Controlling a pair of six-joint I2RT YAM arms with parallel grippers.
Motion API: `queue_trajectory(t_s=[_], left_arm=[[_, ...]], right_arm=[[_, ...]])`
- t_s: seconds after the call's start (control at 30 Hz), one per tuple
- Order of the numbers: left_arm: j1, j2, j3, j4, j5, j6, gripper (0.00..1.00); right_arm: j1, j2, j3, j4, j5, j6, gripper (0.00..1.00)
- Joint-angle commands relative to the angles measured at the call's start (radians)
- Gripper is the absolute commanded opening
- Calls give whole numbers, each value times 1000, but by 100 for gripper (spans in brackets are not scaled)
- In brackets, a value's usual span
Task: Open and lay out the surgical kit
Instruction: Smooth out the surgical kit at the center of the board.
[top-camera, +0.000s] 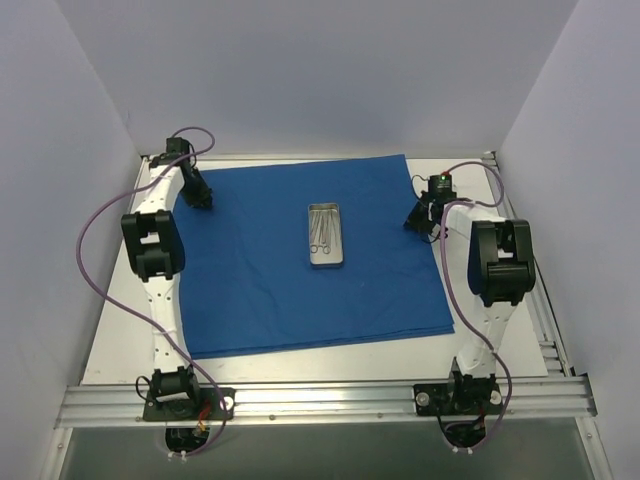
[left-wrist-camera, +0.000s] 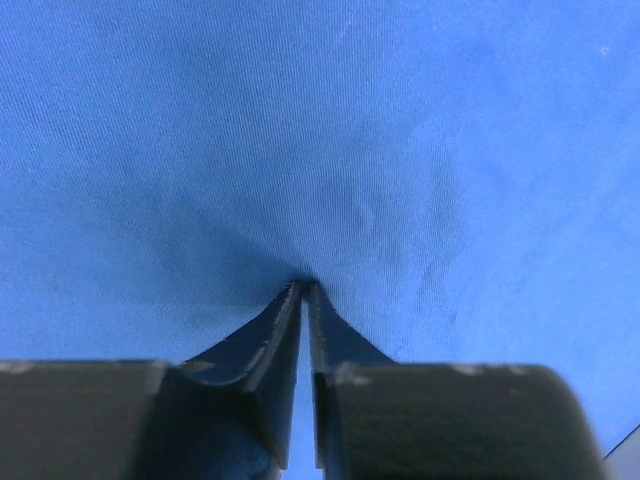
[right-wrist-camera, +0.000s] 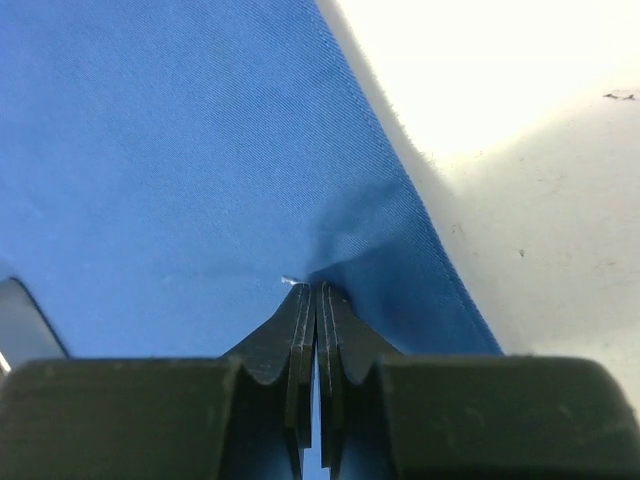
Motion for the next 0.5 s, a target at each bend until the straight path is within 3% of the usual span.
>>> queue_trajectory(t_s=[0.0, 0.17, 0.3, 0.33, 0.43, 0.47], left_arm=[[19, -61, -45, 9, -5, 23, 22], [13, -177, -44, -19, 15, 33, 37], [-10, -335, -198, 39, 38, 8, 40], [-27, -383, -337, 82, 47, -22, 40], [-65, -596, -589, 286, 52, -81, 45], [-90, -694, -734, 377, 41, -120, 51]], right_arm=[[14, -4, 9, -193, 101, -90, 0], [136, -58, 130, -266, 185, -166, 0], [224, -102, 161, -274, 210, -165, 2], [241, -111, 165, -279, 189, -162, 4], [265, -130, 182, -300, 188, -165, 26], [279, -134, 187, -305, 181, -168, 34]])
